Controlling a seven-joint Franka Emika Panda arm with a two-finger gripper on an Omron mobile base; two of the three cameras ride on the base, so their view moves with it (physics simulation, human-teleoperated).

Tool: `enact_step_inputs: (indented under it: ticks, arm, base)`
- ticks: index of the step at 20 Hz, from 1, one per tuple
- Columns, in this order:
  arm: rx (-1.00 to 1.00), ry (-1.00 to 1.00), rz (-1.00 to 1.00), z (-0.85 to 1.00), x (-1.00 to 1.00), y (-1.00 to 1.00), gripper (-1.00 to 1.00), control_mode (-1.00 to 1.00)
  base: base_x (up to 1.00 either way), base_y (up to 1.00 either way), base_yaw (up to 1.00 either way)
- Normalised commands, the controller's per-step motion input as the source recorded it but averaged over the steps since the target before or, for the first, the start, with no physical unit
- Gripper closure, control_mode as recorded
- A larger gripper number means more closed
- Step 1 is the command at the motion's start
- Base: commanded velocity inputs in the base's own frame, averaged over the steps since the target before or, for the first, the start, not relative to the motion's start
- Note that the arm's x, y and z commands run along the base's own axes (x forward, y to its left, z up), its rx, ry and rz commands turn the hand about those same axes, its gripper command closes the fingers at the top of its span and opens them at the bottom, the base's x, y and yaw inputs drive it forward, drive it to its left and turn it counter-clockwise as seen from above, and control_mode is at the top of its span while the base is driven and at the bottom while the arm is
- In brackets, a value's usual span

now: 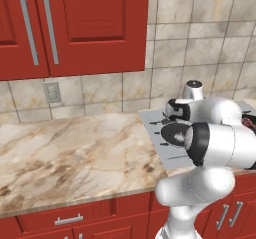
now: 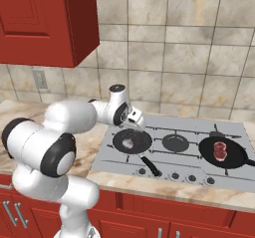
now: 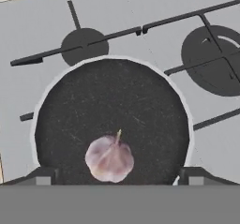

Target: Place both pans onto different burners. Then place the garlic and the steak on different pans.

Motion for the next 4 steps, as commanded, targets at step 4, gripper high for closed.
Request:
enact_step_inputs:
  ticks: [4]
  arm:
    - [0.00,0.00,0.00,0.59,-0.47,0.00,-1.00,-1.00]
  base:
    - [0.00,0.00,0.00]
